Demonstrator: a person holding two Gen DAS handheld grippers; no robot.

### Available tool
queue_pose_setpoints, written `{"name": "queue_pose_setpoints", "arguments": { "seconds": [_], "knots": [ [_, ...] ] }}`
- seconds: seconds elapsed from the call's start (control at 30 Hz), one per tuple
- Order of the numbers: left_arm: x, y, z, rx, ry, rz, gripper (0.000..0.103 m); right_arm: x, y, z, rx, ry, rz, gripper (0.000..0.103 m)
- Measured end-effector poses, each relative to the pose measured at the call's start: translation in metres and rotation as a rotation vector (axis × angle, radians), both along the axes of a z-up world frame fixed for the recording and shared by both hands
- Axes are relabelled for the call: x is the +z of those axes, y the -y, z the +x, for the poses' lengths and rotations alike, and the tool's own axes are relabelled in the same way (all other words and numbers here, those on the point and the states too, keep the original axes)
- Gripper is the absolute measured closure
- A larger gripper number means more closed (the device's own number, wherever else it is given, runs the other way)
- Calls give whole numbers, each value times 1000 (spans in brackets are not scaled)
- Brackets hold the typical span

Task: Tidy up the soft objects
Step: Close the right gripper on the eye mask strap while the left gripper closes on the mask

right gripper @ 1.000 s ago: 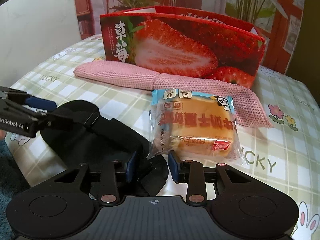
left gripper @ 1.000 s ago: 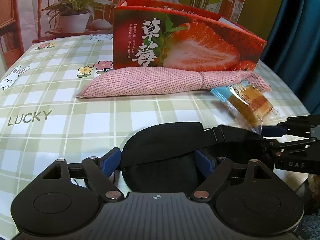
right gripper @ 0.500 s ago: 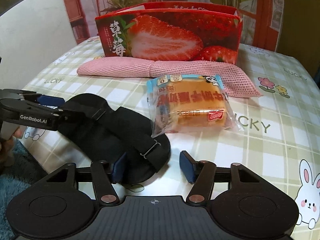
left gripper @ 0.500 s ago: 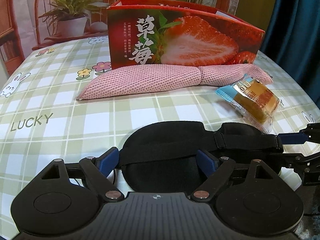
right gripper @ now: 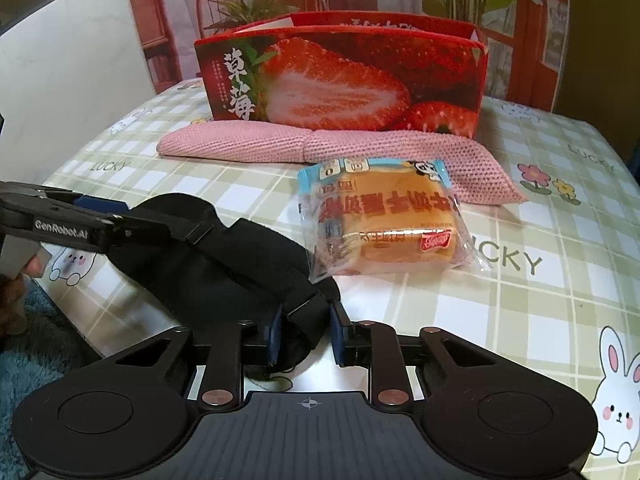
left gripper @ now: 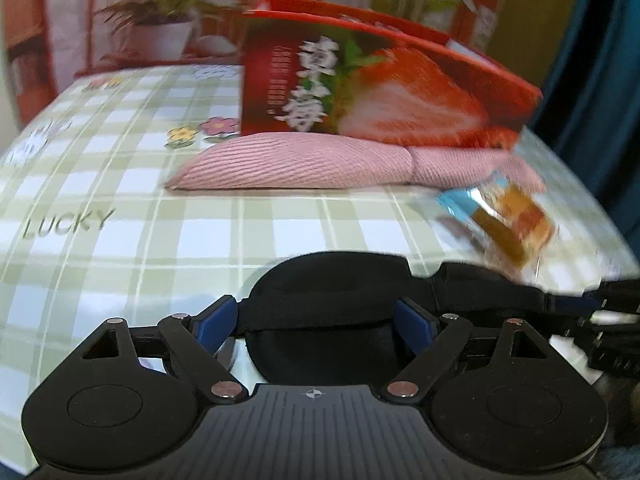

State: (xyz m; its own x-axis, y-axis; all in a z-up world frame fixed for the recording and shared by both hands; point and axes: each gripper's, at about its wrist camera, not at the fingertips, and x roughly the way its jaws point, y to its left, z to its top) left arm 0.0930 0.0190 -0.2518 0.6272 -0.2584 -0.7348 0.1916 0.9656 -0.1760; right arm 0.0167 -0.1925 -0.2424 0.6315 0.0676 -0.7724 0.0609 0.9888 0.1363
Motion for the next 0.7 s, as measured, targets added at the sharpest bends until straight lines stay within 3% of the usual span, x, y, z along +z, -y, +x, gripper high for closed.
{"name": "queue_pose_setpoints", "arguments": {
  "seconds": [0.13, 0.23, 0.63, 0.7],
  "knots": [
    [1, -26, -1, 74, -8, -126, 34, 2, -3, -1, 14, 27, -11, 84],
    [0, -33, -1, 105, -13, -152, 37, 3, -5, -1, 23, 36, -11, 85],
    [0, -17, 0, 21, 13, -35, 37, 10, -9, -5, 47, 95, -13, 90],
    [-1, -17, 0, 13, 16, -37, 43, 13, -11, -6, 56, 118, -24, 90]
  ]
}}
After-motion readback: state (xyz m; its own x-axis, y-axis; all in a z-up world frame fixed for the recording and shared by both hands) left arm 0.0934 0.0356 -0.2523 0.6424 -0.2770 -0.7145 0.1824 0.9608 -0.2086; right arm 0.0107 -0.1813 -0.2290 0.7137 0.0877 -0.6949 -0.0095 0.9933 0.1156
